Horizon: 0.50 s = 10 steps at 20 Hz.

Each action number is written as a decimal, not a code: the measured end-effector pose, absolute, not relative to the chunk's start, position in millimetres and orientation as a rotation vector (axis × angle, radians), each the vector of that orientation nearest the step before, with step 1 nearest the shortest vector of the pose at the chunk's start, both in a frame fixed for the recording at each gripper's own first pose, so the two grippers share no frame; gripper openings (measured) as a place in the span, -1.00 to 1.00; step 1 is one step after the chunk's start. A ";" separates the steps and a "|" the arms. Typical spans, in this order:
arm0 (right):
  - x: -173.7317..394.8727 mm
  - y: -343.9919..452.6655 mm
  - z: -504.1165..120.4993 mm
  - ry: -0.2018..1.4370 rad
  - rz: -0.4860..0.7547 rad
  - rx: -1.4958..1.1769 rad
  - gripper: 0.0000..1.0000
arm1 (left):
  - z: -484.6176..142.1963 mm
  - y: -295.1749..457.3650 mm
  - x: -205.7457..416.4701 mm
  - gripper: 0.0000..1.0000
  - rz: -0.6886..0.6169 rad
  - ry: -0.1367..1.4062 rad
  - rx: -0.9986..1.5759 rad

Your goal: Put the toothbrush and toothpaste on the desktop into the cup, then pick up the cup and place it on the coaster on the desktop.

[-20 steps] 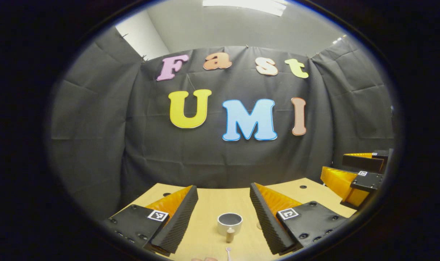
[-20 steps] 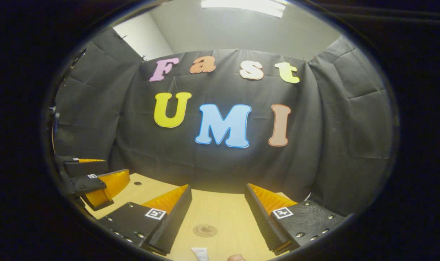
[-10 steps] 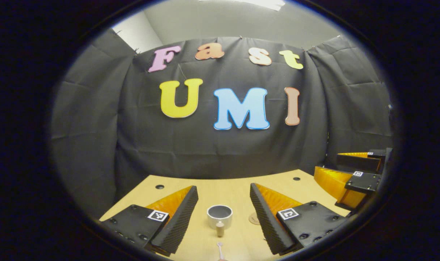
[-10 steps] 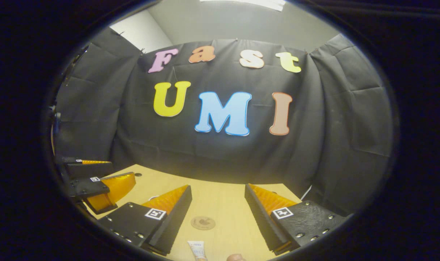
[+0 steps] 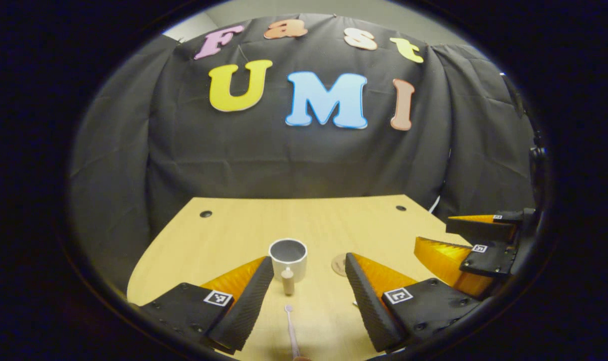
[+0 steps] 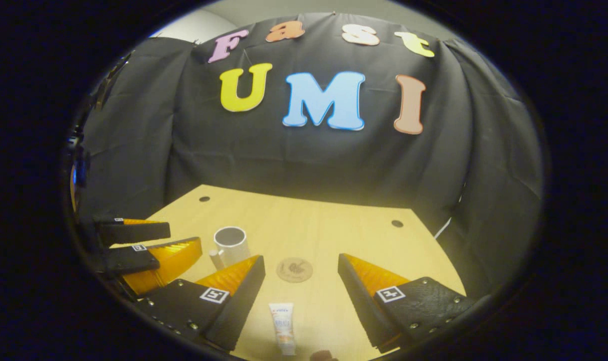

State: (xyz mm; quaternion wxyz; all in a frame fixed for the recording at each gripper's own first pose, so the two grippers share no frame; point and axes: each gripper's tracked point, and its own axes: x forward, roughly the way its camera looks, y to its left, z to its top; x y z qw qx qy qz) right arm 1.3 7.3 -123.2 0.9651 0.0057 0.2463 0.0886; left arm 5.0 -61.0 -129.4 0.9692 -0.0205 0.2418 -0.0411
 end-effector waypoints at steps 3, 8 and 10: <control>-2.8 11.6 -153.5 0.625 0.202 0.019 0.82 | -156.5 -62.7 1.6 0.88 -0.080 0.593 -0.039; -17.3 18.6 -205.2 0.841 0.242 0.052 0.82 | -206.7 -62.0 -6.6 0.88 -0.066 0.779 -0.072; -21.4 20.1 -221.1 0.909 0.244 0.053 0.82 | -223.4 -58.9 -9.1 0.89 -0.054 0.854 -0.075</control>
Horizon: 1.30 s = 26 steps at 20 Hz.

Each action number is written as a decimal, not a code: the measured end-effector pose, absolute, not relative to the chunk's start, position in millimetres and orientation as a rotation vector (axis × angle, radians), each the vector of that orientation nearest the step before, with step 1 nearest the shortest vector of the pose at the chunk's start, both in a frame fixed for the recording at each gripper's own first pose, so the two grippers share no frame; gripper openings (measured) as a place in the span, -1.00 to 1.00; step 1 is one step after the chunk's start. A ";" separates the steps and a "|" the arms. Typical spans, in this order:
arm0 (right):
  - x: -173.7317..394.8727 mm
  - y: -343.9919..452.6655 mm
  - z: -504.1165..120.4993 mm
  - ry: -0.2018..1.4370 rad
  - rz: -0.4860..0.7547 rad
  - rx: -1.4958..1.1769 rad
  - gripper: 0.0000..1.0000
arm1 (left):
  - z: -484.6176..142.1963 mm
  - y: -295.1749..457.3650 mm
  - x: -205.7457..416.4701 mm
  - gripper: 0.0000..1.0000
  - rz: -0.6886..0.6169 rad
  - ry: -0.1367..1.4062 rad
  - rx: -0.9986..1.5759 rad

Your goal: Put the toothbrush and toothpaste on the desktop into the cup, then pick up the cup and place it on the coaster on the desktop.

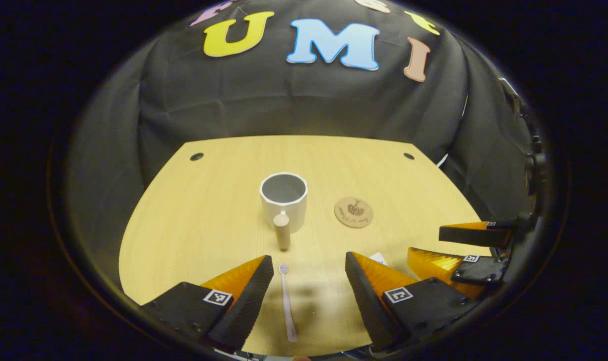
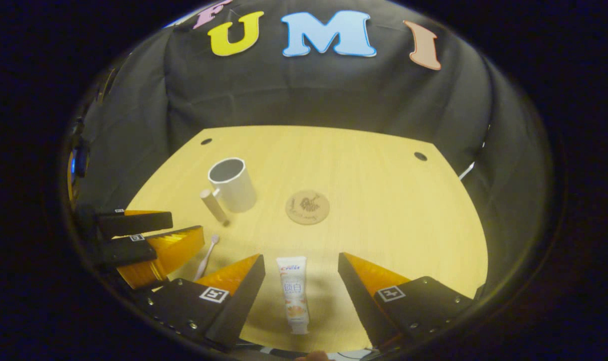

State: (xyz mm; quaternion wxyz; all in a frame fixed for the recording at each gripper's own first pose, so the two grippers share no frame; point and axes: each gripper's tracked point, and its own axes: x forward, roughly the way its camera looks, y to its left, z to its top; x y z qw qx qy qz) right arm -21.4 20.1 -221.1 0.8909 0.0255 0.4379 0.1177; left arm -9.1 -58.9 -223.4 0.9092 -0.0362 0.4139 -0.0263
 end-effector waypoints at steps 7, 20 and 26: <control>-37.6 27.9 -273.3 1.153 0.263 0.071 0.86 | -285.1 -47.4 -34.6 1.00 -0.018 1.131 -0.086; -50.9 39.8 -317.9 1.382 0.275 0.075 0.86 | -343.6 -31.3 -68.4 1.00 0.034 1.404 -0.058; -48.3 35.0 -325.5 1.396 0.251 0.024 0.80 | -348.0 -31.4 -65.3 0.77 0.045 1.407 -0.036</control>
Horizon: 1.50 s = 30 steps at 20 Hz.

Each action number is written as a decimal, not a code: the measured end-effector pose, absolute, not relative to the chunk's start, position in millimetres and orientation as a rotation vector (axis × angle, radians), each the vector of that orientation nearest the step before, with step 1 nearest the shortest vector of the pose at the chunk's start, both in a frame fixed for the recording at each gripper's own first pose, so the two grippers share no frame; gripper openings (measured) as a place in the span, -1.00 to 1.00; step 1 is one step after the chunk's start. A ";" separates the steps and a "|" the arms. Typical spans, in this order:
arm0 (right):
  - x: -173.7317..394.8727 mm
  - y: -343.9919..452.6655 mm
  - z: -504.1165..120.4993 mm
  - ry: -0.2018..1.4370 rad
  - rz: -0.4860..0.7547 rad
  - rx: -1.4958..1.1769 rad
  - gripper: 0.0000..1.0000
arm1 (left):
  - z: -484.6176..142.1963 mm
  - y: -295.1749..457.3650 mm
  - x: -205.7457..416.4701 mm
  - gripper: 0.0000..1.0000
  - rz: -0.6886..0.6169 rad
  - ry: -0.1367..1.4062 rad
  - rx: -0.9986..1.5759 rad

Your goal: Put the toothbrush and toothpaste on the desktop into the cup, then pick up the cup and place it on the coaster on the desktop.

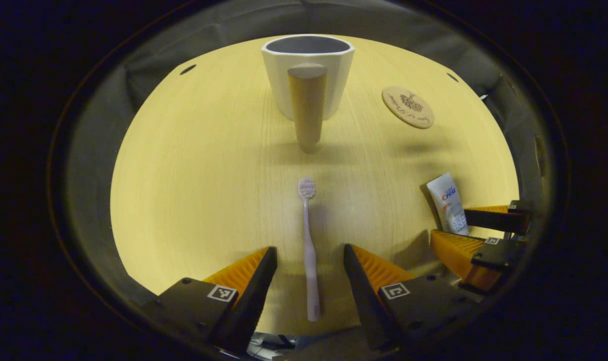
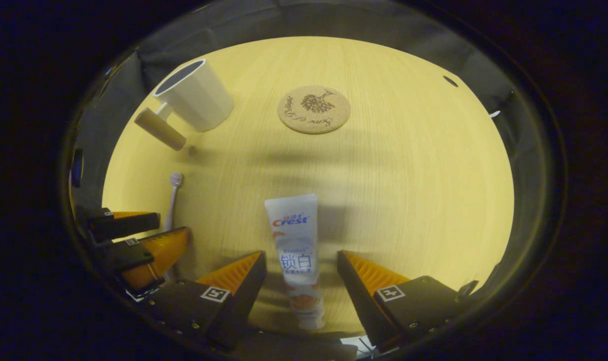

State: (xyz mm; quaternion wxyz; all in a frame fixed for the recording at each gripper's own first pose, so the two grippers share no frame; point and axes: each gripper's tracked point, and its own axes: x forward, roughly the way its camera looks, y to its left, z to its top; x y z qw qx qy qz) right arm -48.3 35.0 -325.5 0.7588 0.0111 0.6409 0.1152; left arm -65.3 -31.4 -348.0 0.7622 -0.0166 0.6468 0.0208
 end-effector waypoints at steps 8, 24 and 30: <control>-53.2 26.6 -327.5 1.418 0.220 -0.006 -0.16 | -349.8 -33.3 -58.8 0.17 0.048 1.384 -0.048; -39.9 39.9 -286.5 1.114 0.371 0.161 -0.59 | -315.7 -29.4 -42.0 -0.80 -0.023 1.068 -0.120; -32.0 49.1 -244.3 0.968 0.440 0.174 -0.59 | -261.3 -19.9 -39.5 -0.80 0.021 0.918 -0.200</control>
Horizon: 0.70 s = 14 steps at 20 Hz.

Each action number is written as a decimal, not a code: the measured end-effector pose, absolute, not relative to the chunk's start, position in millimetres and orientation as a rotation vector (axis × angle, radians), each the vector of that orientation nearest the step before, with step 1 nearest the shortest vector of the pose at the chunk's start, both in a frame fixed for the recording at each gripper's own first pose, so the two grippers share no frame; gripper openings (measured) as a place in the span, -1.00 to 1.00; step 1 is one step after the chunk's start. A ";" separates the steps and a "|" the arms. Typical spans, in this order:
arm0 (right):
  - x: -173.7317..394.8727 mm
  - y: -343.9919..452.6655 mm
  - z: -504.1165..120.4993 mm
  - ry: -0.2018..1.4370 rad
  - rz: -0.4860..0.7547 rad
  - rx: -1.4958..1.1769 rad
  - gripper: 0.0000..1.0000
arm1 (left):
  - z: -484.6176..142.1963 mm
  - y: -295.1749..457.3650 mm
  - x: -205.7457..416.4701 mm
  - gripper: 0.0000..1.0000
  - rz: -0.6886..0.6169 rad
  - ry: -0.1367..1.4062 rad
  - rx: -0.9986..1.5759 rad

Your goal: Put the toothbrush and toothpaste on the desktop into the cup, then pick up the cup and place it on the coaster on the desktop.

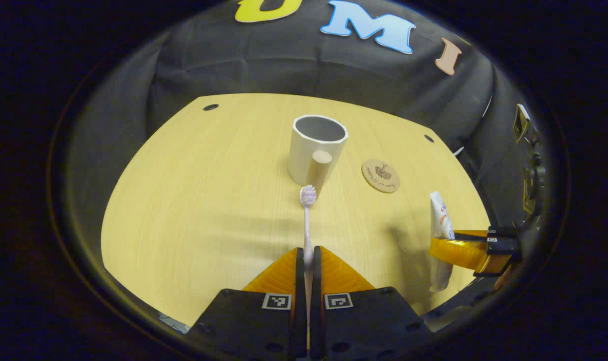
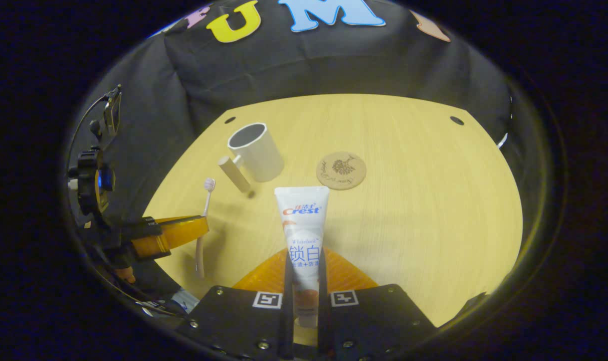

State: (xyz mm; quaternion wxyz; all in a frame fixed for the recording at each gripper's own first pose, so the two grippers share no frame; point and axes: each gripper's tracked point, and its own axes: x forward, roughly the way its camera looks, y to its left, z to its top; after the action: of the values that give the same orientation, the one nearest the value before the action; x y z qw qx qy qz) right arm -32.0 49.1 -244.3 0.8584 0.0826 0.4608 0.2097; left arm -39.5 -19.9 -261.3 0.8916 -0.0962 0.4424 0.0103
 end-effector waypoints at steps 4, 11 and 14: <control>-21.2 46.2 -220.3 0.896 0.448 0.187 -0.59 | -225.7 -7.7 -33.6 -0.79 0.041 0.804 -0.213; 7.9 48.1 -166.5 0.702 0.455 0.191 -0.60 | -155.1 0.3 10.4 -0.80 0.033 0.553 -0.255; 17.1 51.8 -146.7 0.633 0.453 0.197 -0.60 | -131.5 5.5 28.6 -0.81 0.014 0.451 -0.268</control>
State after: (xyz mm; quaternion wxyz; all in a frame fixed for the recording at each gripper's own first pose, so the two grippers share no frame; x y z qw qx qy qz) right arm 17.1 51.8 -146.7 0.9205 0.0958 0.3081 0.2206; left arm 28.6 5.5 -131.5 0.9657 -0.1327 0.2231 0.0069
